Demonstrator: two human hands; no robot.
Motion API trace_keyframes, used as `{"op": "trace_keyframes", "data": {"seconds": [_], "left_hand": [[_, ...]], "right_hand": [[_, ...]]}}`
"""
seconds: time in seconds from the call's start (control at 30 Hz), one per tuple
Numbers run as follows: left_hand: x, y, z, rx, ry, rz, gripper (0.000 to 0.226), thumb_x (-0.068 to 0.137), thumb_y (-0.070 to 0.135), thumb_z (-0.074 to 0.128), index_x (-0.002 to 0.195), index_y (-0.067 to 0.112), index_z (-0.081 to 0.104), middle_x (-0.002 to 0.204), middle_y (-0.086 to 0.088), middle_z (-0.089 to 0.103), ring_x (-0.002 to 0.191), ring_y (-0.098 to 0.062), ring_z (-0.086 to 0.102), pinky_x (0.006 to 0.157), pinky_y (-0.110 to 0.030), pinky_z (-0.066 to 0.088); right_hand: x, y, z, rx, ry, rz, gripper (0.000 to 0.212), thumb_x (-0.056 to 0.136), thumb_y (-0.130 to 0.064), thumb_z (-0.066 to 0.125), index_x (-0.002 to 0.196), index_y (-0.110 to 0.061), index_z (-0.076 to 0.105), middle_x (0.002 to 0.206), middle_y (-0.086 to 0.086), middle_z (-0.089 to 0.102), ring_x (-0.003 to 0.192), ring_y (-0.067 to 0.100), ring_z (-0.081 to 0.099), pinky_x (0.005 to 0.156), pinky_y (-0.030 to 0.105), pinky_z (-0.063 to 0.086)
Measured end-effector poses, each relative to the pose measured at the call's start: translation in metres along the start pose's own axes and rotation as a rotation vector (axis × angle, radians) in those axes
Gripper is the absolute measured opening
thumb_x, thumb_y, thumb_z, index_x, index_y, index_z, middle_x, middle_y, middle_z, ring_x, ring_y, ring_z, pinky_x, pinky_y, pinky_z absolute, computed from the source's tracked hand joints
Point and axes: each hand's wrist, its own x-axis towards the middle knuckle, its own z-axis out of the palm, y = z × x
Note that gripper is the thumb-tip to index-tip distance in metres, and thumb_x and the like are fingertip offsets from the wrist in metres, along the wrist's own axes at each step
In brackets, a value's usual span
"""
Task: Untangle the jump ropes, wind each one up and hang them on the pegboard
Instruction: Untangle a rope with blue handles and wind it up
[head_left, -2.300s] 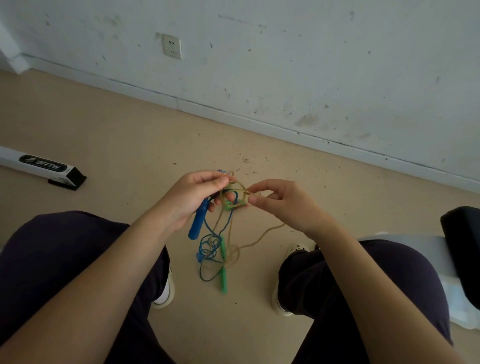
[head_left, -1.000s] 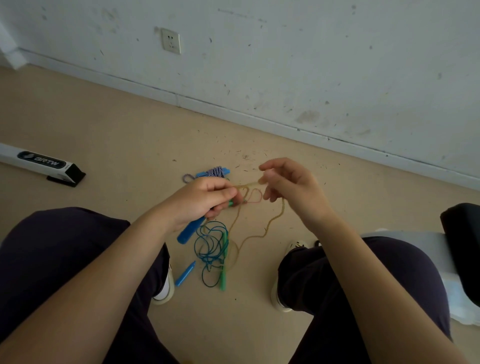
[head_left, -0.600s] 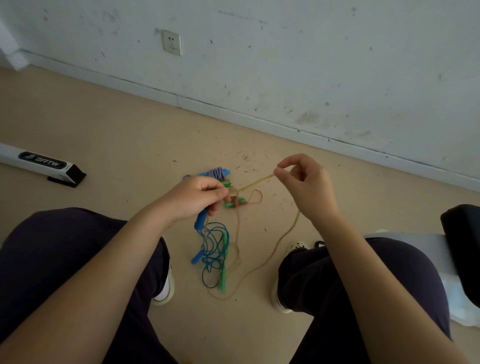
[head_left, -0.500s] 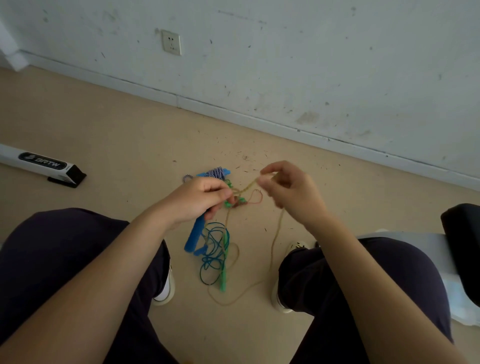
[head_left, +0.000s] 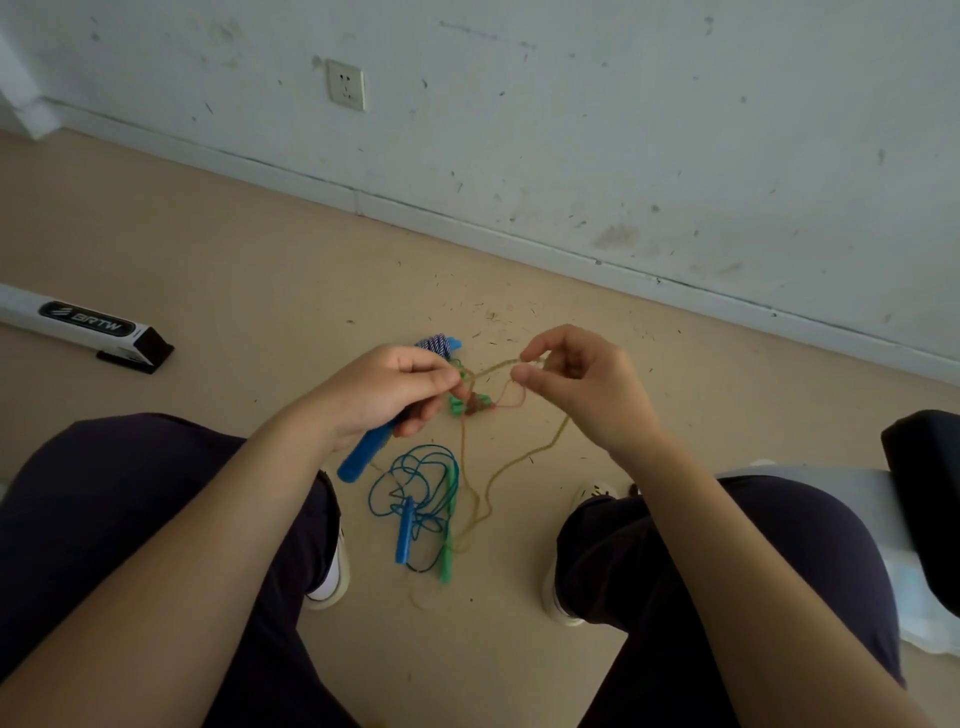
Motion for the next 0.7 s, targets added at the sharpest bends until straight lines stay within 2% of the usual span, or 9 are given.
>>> {"op": "trace_keyframes", "data": {"seconds": [0.07, 0.13, 0.2, 0.3, 0.4, 0.47, 0.53, 0.63, 0.7], "left_hand": [[0.000, 0.000, 0.009, -0.035, -0.024, 0.008, 0.020, 0.101, 0.020, 0.055, 0.095, 0.008, 0.070, 0.060, -0.002, 0.052, 0.045, -0.014, 0.042, 0.046, -0.024, 0.035], [0.000, 0.001, 0.016, -0.051, -0.072, 0.006, 0.019, 0.101, 0.020, 0.055, 0.092, 0.009, 0.068, 0.059, -0.002, 0.053, 0.045, -0.015, 0.044, 0.046, -0.026, 0.036], [0.000, 0.002, 0.018, -0.054, -0.101, 0.003, 0.019, 0.101, 0.021, 0.055, 0.093, 0.009, 0.068, 0.060, -0.002, 0.056, 0.046, -0.015, 0.047, 0.049, -0.027, 0.039], [-0.001, 0.006, 0.010, -0.074, -0.045, 0.020, 0.023, 0.102, 0.017, 0.052, 0.097, 0.003, 0.070, 0.063, -0.002, 0.059, 0.050, -0.013, 0.051, 0.051, -0.024, 0.044], [-0.001, 0.005, 0.001, 0.037, 0.040, 0.025, 0.022, 0.102, 0.016, 0.053, 0.096, 0.005, 0.071, 0.065, -0.001, 0.061, 0.055, -0.011, 0.054, 0.055, -0.021, 0.047], [0.000, 0.003, 0.002, 0.056, 0.056, 0.023, 0.021, 0.101, 0.016, 0.054, 0.094, 0.006, 0.071, 0.063, 0.000, 0.058, 0.055, -0.012, 0.051, 0.056, -0.022, 0.046], [0.000, 0.002, 0.008, 0.010, 0.026, 0.036, 0.021, 0.101, 0.016, 0.054, 0.093, 0.005, 0.070, 0.060, 0.000, 0.055, 0.051, -0.013, 0.047, 0.054, -0.022, 0.043], [0.001, 0.004, 0.017, -0.081, -0.033, 0.039, 0.021, 0.101, 0.018, 0.054, 0.088, 0.011, 0.070, 0.062, -0.002, 0.052, 0.049, -0.014, 0.044, 0.051, -0.024, 0.041], [0.000, 0.005, 0.018, -0.100, -0.068, 0.036, 0.021, 0.100, 0.020, 0.056, 0.085, 0.013, 0.069, 0.063, -0.003, 0.054, 0.050, -0.014, 0.046, 0.052, -0.026, 0.042]], "right_hand": [[-0.004, -0.002, 0.009, 0.055, -0.109, 0.014, 0.016, 0.081, -0.014, 0.079, 0.090, -0.012, 0.066, 0.058, -0.007, 0.058, 0.049, 0.005, 0.045, 0.049, 0.019, 0.038], [-0.007, -0.001, 0.020, 0.072, -0.195, 0.012, 0.015, 0.081, -0.012, 0.079, 0.087, -0.017, 0.065, 0.066, 0.004, 0.062, 0.054, 0.012, 0.050, 0.051, 0.023, 0.042], [-0.007, -0.001, 0.024, 0.030, -0.202, -0.007, 0.015, 0.083, -0.010, 0.077, 0.085, -0.019, 0.065, 0.072, 0.006, 0.065, 0.062, 0.015, 0.055, 0.059, 0.026, 0.046], [-0.001, -0.003, 0.012, -0.013, -0.005, -0.005, 0.007, 0.087, -0.008, 0.071, 0.087, -0.012, 0.065, 0.073, 0.000, 0.063, 0.063, 0.005, 0.055, 0.062, 0.018, 0.046], [0.005, -0.004, -0.009, 0.100, 0.200, 0.028, 0.006, 0.091, -0.008, 0.066, 0.089, -0.012, 0.062, 0.071, 0.000, 0.061, 0.057, 0.009, 0.050, 0.057, 0.022, 0.044], [0.003, -0.007, -0.013, 0.188, 0.132, 0.040, 0.008, 0.091, -0.006, 0.066, 0.095, -0.008, 0.059, 0.073, 0.006, 0.064, 0.056, 0.014, 0.052, 0.056, 0.026, 0.047], [-0.002, -0.010, -0.005, 0.200, -0.015, 0.044, 0.018, 0.087, -0.003, 0.070, 0.101, -0.004, 0.059, 0.076, 0.012, 0.066, 0.055, 0.014, 0.055, 0.056, 0.026, 0.048], [-0.007, -0.010, 0.012, 0.171, -0.211, 0.046, 0.020, 0.082, -0.003, 0.075, 0.095, -0.010, 0.062, 0.073, 0.006, 0.067, 0.056, 0.009, 0.056, 0.054, 0.023, 0.047], [-0.007, -0.007, 0.019, 0.124, -0.239, 0.042, 0.017, 0.082, -0.003, 0.075, 0.088, -0.014, 0.063, 0.073, 0.003, 0.066, 0.057, 0.009, 0.054, 0.053, 0.021, 0.046]]}}
